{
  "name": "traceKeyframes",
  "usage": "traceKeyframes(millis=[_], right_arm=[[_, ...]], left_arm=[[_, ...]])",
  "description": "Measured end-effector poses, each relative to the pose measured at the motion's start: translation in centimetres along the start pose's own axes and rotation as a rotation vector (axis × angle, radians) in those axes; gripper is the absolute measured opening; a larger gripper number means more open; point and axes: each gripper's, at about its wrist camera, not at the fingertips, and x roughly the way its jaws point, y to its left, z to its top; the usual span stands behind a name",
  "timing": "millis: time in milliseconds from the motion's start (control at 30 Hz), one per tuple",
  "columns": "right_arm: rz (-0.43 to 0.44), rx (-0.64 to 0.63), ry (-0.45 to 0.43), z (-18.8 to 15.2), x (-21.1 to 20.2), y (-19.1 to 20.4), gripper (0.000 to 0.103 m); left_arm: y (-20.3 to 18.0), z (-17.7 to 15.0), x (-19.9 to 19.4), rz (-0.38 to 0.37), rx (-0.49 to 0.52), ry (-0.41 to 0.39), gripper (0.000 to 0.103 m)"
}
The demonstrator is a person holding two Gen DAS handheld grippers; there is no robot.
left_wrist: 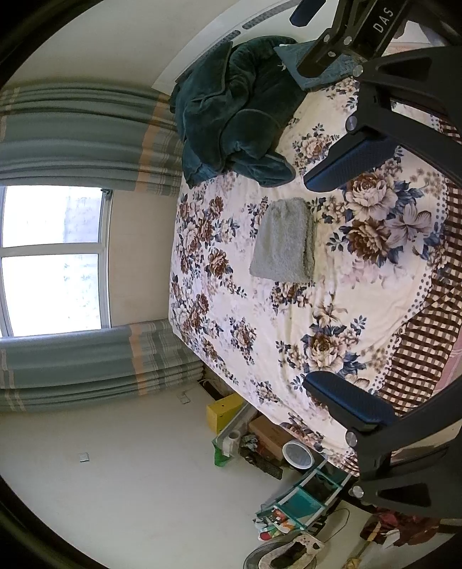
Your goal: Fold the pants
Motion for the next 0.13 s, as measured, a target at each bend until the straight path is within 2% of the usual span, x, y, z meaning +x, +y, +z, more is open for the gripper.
traceKeyframes(millis=[133], right_arm=[[-0.001, 0.002, -0.001, -0.11, -0.1, 0.2, 0.103]], left_arm=[[0.07, 0.02, 0.05, -0.001, 0.002, 0.001, 0.103]])
